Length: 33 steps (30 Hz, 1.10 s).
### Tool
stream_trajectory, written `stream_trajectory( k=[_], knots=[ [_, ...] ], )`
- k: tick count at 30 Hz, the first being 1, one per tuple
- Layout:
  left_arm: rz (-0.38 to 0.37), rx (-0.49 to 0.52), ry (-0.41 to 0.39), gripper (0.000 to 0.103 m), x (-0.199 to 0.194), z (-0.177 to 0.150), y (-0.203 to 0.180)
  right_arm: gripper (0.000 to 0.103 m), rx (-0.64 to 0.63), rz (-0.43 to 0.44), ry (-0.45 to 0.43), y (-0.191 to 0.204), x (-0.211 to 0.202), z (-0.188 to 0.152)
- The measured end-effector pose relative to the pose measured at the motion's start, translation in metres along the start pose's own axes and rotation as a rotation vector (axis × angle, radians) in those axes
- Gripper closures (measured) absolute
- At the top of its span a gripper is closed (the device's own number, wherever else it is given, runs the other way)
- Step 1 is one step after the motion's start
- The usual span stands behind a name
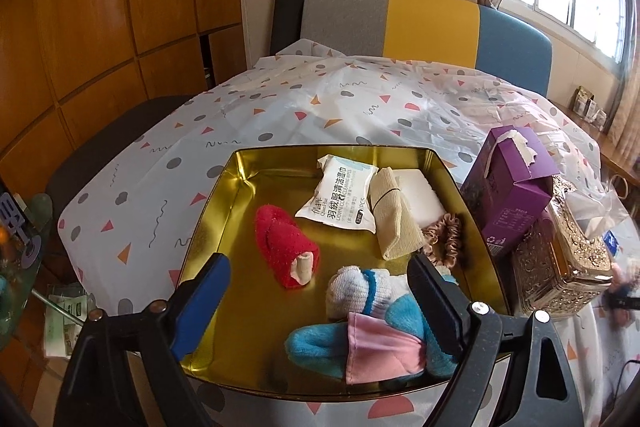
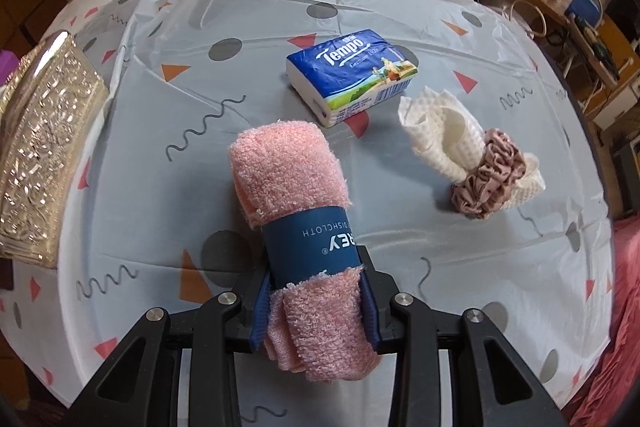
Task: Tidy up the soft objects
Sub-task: 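Carry the pink rolled towel into the gold tray and open the right gripper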
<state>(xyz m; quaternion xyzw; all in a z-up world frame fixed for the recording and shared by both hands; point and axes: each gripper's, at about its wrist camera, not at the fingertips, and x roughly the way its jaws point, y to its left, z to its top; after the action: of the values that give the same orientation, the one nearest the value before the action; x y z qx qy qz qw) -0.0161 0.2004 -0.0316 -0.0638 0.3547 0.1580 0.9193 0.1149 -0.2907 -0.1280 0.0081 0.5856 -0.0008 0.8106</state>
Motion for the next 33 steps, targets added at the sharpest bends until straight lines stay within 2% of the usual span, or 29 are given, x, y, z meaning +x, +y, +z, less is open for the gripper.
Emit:
stream_trajectory(
  k=[3,9,16,20,25,29,33],
  knots=[
    [-0.006,-0.008,0.001,0.012,0.0,0.0,0.002,0.068,0.077,0.076,-0.008,-0.002,-0.004,0.001],
    [-0.001,-0.006,-0.007,0.012,0.0,-0.001,0.005,0.069,0.203,0.213,-0.109,-0.012,-0.033,0.009],
    [-0.009,-0.008,-0.002,0.011,0.0,-0.002,0.006,0.069,0.171,0.285,-0.281,0.011,-0.092,0.03],
    [-0.007,-0.014,0.0,0.011,0.001,-0.002,0.007,0.069,0.06,0.342,-0.4,0.05,-0.139,0.044],
    [-0.003,-0.017,-0.006,0.011,0.001,-0.002,0.011,0.069,-0.185,0.435,-0.517,0.131,-0.197,0.05],
    [0.005,-0.025,-0.012,0.011,-0.001,-0.002,0.017,0.069,-0.423,0.502,-0.534,0.211,-0.221,0.045],
    [0.015,-0.043,-0.01,0.011,-0.001,-0.003,0.028,0.069,-0.591,0.53,-0.489,0.283,-0.217,0.032]
  ],
)
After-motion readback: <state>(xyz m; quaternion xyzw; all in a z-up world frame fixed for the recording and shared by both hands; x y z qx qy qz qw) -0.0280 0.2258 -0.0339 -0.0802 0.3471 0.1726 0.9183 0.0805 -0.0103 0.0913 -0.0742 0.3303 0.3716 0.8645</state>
